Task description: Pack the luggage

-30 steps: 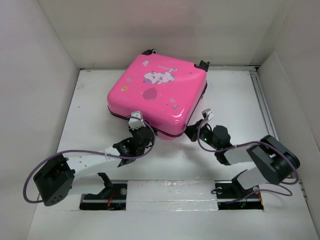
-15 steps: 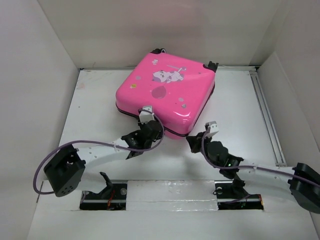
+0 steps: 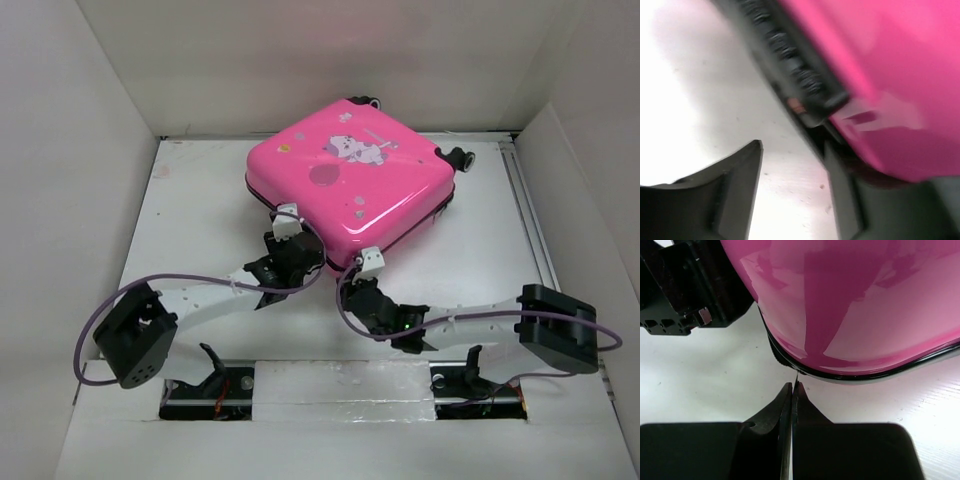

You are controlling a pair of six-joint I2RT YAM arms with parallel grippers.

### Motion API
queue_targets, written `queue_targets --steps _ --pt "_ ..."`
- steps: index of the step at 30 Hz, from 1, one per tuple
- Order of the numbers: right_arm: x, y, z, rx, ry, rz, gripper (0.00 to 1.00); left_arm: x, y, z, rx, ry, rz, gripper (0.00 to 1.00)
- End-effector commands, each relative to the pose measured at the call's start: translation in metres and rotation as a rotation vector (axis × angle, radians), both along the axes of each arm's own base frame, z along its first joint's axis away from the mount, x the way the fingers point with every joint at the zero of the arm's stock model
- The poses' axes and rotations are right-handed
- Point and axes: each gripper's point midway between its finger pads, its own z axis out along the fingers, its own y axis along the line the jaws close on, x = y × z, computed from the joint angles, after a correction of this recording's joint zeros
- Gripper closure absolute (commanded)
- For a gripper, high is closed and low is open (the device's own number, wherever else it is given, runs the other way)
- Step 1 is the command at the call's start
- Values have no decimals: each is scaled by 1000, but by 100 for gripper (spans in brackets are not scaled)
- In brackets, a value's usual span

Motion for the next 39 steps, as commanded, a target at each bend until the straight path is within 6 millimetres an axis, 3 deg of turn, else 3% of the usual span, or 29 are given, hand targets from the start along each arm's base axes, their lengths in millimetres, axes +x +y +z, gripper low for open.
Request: queue_targets --steps 1,3,4,6,11,14,15,16,17,18,19,20,21,22,23,24,25,26,27,28,29,30,31,33,34,36,37,38,39 --pt "-43 64 38 210 60 298 100 18 -78 101 -411 -207 -152 42" --pt "-36 52 51 246 47 285 100 20 -52 91 -359 -194 -87 29" --pt "-31 40 43 236 53 270 100 24 -31 102 -371 -223 -40 21" --pt "-37 30 47 246 58 293 100 24 -1 95 -355 -223 11 16" --pt "-60 16 26 220 137 389 100 36 84 142 -487 -359 169 10" --pt "-80 12 12 213 211 445 100 50 101 174 -551 -413 159 9" --pt "-87 8 4 203 241 456 100 67 121 170 -545 -404 219 9" --pt "-90 5 3 209 254 460 97 78 126 182 -580 -406 223 9" --pt "-91 3 1 199 261 458 87 88 129 188 -648 -410 214 9" --pt "-92 -1 -1 183 271 455 77 106 133 178 -676 -372 187 9" --pt "-90 -5 -1 169 270 433 59 118 134 179 -695 -373 189 9" --pt "-88 -11 1 154 270 413 53 133 136 204 -705 -409 179 10" --pt "-82 -14 11 152 243 385 47 158 136 167 -646 -300 207 10" --pt "-78 -17 16 148 234 361 47 177 136 176 -634 -310 194 10" --pt "-75 -21 24 152 219 338 43 197 135 200 -616 -303 176 12" --pt "-68 -32 20 112 229 292 43 211 126 193 -611 -248 118 12" --pt "-52 -42 28 124 213 208 45 235 131 152 -604 -147 137 14" --pt "-44 -52 29 130 213 161 57 249 124 162 -620 -155 96 16" --pt "-37 -61 30 138 229 106 68 260 125 157 -628 -142 84 18" --pt "-21 -75 31 151 230 33 79 277 121 121 -626 -67 89 18" --pt "-12 -85 32 155 223 -12 86 285 119 114 -613 -42 79 19" --pt "-3 -94 36 176 214 -58 95 297 117 129 -586 -56 44 19" --pt "13 -111 33 182 218 -140 97 308 114 96 -576 15 44 20" --pt "31 -131 38 197 200 -230 99 315 102 84 -556 66 -3 20" --pt "39 -138 38 205 194 -266 99 325 99 98 -542 34 -41 20" --pt "61 -159 41 221 190 -355 98 330 78 79 -543 75 -105 20" --pt "67 -162 37 223 197 -371 94 334 68 87 -552 59 -139 20" --pt "76 -162 47 246 172 -367 92 336 66 84 -546 60 -159 20" --pt "86 -169 53 253 163 -385 91 334 48 72 -543 85 -200 20"
